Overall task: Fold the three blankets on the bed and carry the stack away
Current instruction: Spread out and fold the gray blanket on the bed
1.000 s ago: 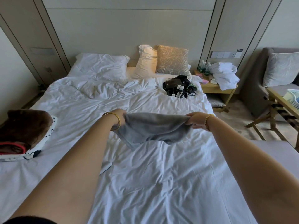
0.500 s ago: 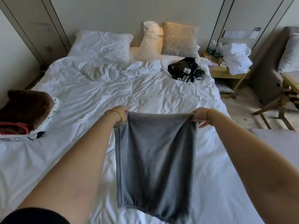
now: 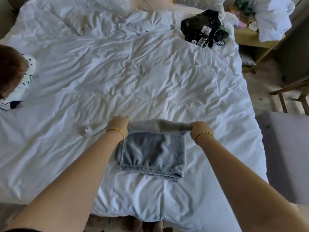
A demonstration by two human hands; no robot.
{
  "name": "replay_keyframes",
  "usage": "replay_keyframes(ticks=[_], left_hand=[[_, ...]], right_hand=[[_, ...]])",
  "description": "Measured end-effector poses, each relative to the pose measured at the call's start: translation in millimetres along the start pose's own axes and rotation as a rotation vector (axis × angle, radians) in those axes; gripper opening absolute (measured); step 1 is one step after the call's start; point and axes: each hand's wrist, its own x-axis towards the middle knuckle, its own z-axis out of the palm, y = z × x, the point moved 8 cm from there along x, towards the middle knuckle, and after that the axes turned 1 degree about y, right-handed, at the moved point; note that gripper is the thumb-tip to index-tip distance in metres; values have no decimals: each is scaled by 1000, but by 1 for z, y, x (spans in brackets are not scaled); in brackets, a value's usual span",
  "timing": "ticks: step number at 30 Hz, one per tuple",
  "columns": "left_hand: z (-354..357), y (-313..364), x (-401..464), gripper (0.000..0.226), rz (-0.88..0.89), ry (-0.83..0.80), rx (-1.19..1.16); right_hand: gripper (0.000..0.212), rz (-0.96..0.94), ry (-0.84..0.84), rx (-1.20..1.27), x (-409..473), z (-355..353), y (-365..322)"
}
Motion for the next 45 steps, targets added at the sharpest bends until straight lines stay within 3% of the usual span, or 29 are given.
replay_keyframes(ticks=[6, 10, 12, 13, 15, 17, 18, 20, 23, 27, 29, 31, 33, 35, 36, 38, 41, 45], left_hand=[[87, -4, -21, 37, 37, -248, 156], [154, 2, -39, 46, 91, -520, 290], [166, 1, -40, 42, 12, -508, 247], [161, 1, -35, 38, -41, -402, 153], [143, 13, -19, 36, -76, -111, -57], [129, 38, -3, 40, -5, 153, -225], [130, 52, 4, 44, 34, 223, -284], [152, 76, 13, 51, 93, 192, -275], [211, 69, 9, 51, 53, 93, -89], [250, 27, -2, 55, -10, 178, -60], [250, -3, 0, 57, -171, 230, -128], [238, -35, -2, 60, -444, 291, -337], [211, -43, -4, 59, -568, 445, -438], [181, -7, 11, 55, -358, 574, -351], [171, 24, 22, 54, -190, 589, -281], [178, 78, 47, 54, 60, 423, -167], [220, 76, 83, 56, 61, 210, -107], [231, 24, 99, 60, -89, 239, -104]], right_hand=[[39, -154, -326, -376, -23, 121, 18], [59, -114, -640, -405, -46, 190, 30], [52, -42, -698, -346, -52, 201, 30], [46, -2, -610, -259, -47, 197, 26], [36, -1, -223, -84, -27, 166, 6], [40, -127, 124, 50, -17, 141, -26], [45, -205, 222, 82, -15, 137, -45], [48, -366, 322, 97, -16, 149, -80], [47, -424, 192, 16, -13, 207, -82], [55, -279, 196, -27, 3, 258, -21], [55, -137, 169, -12, 10, 260, 9], [56, 27, 178, 63, 17, 255, 34], [57, 157, 311, 285, 14, 232, 38], [60, 68, 515, 379, 15, 198, 4], [60, -71, 556, 340, 17, 185, -26], [55, -346, 526, 147, 25, 180, -82], [53, -419, 289, 19, 66, 212, -93], [58, -231, 318, 43, 103, 221, -40]])
